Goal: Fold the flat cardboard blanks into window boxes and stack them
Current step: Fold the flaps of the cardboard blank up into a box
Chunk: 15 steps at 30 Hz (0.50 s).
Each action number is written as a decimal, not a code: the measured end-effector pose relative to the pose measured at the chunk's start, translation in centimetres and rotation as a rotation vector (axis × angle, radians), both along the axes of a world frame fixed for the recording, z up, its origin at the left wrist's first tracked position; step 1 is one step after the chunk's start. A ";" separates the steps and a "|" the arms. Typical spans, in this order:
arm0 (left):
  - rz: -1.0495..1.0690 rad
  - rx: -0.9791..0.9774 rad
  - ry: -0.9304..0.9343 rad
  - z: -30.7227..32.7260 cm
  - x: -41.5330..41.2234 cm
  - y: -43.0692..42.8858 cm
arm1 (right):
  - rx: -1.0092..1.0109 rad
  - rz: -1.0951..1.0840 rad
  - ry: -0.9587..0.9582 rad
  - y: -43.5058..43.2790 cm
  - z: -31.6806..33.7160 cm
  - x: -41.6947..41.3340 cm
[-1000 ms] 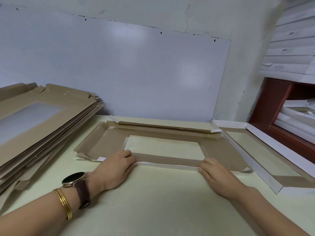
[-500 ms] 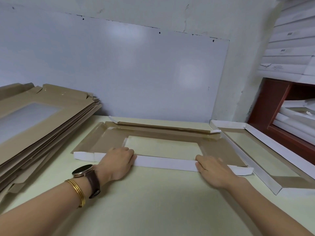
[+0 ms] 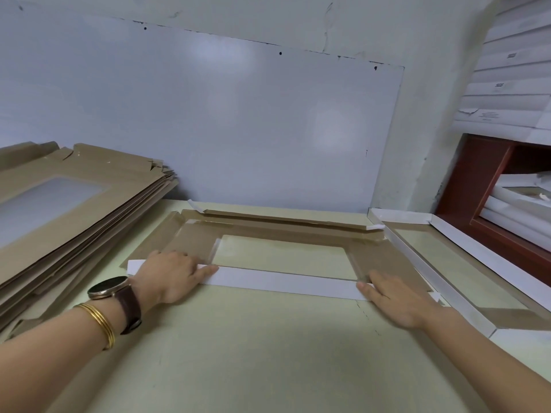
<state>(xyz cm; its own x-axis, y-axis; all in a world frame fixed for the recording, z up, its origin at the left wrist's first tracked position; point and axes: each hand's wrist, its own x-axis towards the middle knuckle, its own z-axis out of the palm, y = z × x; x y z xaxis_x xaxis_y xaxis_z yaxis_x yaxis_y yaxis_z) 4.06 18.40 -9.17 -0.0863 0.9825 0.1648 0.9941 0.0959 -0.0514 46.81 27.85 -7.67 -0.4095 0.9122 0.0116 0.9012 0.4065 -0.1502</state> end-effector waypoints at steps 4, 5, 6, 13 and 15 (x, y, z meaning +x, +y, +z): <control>0.019 -0.015 -0.016 0.3 -1.3 0.0 | 0.027 -0.014 -0.031 0.4 0.0 -0.2; 0.021 -0.009 -0.021 0.3 -1.6 -0.1 | 0.035 -0.020 -0.031 0.5 0.1 -0.3; 0.027 -0.002 -0.033 0.3 -1.8 -0.2 | 0.043 -0.028 -0.028 0.6 0.1 -0.3; 0.055 0.013 -0.042 -0.2 -1.9 -0.5 | 0.036 -0.070 -0.086 0.7 -0.2 -0.2; 0.071 0.052 -0.023 -0.7 -1.6 -0.5 | 0.042 -0.071 -0.096 0.8 -0.4 -0.4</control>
<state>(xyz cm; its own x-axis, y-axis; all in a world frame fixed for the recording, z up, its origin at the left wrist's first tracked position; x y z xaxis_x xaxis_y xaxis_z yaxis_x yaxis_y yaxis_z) 2.41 17.94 -9.84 -0.1598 0.9641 0.2122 0.9855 0.1683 -0.0222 46.40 28.61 -8.04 -0.3447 0.9386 0.0145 0.9375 0.3450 -0.0461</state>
